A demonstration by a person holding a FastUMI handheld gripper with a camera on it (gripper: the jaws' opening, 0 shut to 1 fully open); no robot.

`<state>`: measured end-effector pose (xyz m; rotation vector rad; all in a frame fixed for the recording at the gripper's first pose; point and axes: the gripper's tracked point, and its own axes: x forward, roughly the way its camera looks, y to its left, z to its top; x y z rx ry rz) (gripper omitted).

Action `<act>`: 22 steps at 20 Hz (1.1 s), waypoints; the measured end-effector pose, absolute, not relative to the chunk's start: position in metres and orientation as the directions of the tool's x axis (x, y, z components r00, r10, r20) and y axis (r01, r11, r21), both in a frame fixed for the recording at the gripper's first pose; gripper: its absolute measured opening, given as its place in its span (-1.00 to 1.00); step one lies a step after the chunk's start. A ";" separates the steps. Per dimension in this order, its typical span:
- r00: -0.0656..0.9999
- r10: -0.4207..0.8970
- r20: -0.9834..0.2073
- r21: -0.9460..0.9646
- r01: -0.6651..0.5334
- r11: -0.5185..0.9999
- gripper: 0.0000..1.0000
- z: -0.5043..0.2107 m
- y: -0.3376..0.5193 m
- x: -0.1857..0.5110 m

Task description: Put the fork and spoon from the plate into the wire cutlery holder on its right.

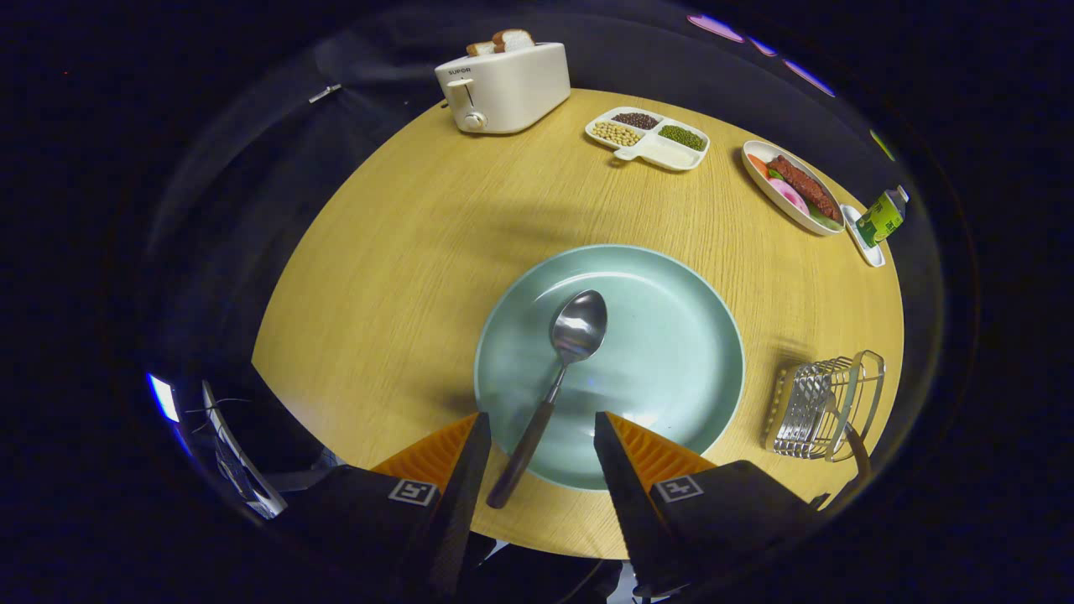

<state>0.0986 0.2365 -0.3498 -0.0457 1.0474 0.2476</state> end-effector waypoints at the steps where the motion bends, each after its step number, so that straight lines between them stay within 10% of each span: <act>1: 0.468 0.175 -0.866 0.082 -0.212 0.974 0.48 -0.356 0.235 0.101; 5: 0.449 0.172 -0.877 0.103 -0.174 0.979 0.35 -0.372 0.233 0.110; 10: 0.411 0.158 -0.898 0.099 -0.163 0.982 -0.62 -0.392 0.231 0.116; 22: 0.446 0.281 -0.850 0.207 -0.207 0.956 -0.88 -0.307 0.180 0.111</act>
